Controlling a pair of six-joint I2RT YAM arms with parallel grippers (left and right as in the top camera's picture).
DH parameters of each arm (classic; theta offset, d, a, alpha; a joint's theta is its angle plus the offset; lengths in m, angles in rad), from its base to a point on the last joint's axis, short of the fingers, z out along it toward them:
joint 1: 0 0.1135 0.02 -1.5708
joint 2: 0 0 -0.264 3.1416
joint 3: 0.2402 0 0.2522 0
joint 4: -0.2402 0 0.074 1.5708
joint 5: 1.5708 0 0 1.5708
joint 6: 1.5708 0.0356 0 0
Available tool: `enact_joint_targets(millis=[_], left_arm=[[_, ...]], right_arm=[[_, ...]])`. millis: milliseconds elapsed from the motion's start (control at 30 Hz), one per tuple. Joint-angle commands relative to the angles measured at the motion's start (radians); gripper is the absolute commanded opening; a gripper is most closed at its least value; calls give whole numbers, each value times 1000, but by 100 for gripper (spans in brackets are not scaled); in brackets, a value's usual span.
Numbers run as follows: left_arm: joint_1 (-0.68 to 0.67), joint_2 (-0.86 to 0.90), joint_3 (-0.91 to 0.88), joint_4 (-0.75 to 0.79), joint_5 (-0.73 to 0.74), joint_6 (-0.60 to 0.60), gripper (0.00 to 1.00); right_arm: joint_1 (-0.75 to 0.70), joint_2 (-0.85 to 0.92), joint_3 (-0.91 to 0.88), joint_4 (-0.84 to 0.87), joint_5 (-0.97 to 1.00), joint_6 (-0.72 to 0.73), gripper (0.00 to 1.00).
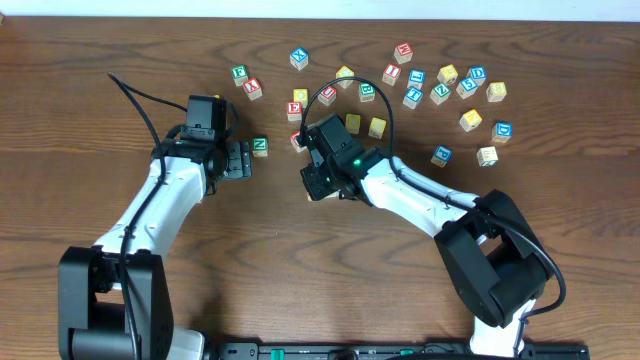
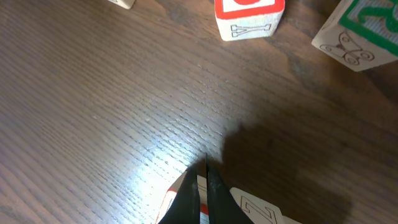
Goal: Spell out AI2
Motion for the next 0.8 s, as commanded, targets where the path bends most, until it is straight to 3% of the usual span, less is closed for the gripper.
enact_joint_targets(millis=[0,767], left_arm=[[4,13,8,-1,-13,5,85],[4,13,8,0,-13,5,85]], right_arm=[[-4,10,21,-6,12,4,1],[-87,10,21,-35,74,7,1]])
